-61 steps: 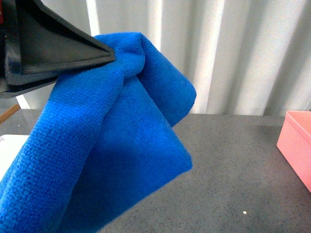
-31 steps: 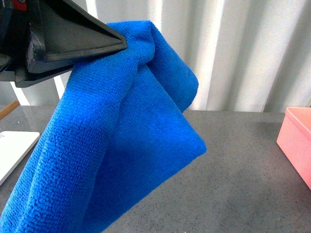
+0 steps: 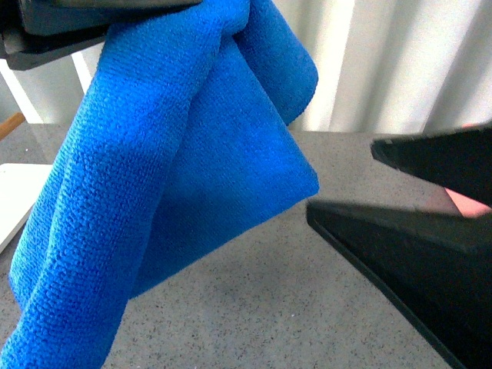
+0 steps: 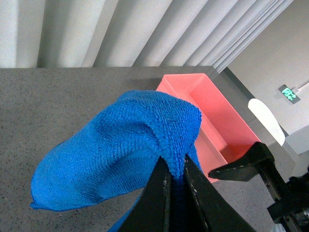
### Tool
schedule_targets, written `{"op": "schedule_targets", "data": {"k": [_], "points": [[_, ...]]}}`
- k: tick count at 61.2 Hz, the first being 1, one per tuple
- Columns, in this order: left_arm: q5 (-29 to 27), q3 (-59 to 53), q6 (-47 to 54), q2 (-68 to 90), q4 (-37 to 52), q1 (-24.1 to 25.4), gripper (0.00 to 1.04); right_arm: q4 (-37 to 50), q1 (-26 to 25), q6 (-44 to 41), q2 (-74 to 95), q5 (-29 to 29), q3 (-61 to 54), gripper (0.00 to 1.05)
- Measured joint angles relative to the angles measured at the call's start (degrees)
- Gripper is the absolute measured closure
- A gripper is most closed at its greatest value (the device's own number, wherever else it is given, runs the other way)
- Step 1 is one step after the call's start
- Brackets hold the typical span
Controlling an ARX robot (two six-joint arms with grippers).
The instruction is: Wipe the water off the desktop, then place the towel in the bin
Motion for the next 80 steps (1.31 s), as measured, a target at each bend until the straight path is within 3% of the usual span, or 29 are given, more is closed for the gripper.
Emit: {"op": "schedule_targets", "data": {"k": [5,16,28,56,80], "points": [[-0.04,0.00,-0.04,0.02,0.00,0.00,1.01,7.17,2.05,5.77,4.09,-3.82,2.12,0.07],[0.00,0.00,-0.09,0.02,0.00,-0.11,1.01,12.02,5.73,11.45,11.02,-5.46,7.06,0.07],[-0.13,0.00,-0.11,0.02,0.00,-0.07,1.01,14.38,8.09,14.34,19.28,-3.43,12.70,0.07],[-0.63,0.00,-0.11,0.04,0.00,-0.04,1.01,17.03,10.51,18.62,29.03,-4.59,21.81,0.07],[-0.87,0.00,-0.09,0.04,0.00,0.07,1.01,15.82,10.86,20.52,32.87,-5.07,26.58,0.61]]}}
